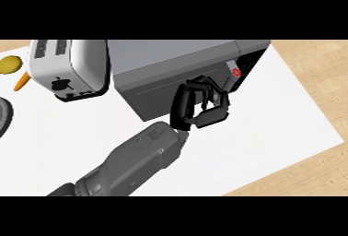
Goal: Pick up the milk, place it into the microwave and close the microwave
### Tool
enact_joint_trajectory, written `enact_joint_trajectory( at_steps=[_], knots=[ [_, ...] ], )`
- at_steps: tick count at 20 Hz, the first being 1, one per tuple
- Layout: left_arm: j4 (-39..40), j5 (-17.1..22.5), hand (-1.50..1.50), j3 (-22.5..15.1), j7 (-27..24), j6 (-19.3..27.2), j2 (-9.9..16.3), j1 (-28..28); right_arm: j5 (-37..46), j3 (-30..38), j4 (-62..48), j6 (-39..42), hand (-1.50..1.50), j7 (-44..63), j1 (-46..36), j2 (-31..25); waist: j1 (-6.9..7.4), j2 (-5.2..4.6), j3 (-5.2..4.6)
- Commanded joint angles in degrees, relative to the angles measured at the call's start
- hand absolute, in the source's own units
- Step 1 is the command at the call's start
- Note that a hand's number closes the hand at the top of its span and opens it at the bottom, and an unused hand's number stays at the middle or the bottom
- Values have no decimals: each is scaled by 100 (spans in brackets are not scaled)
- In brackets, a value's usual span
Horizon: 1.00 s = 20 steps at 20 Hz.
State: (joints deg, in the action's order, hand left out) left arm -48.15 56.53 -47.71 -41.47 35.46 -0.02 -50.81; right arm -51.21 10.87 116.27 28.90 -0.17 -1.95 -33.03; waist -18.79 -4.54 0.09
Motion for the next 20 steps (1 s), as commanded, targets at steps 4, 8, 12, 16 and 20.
enact_joint_trajectory(
  at_steps=[4, 8, 12, 16, 20],
  knots=[
    [644, 208, 150, 218, 144, -129, 2, -444, -224, 30, -10, 44, -150, 77, -54, -101, -51, -109, -8],
    [641, 304, 150, 198, 65, -116, 2, -412, -309, 116, -17, 156, -150, 122, -59, -244, -93, -84, -8],
    [655, 365, 150, 194, 48, -165, 2, -511, -376, 78, -63, 178, -150, 158, -69, -259, -41, -107, -4],
    [883, 167, 150, -183, 127, -121, 3, -577, -597, 116, -74, 272, -150, 143, -165, -313, -57, -80, 21],
    [1116, 179, 150, -319, 251, 134, 2, -489, -853, 3, -19, 399, -150, 163, -178, -313, 20, -63, 25]
  ],
)
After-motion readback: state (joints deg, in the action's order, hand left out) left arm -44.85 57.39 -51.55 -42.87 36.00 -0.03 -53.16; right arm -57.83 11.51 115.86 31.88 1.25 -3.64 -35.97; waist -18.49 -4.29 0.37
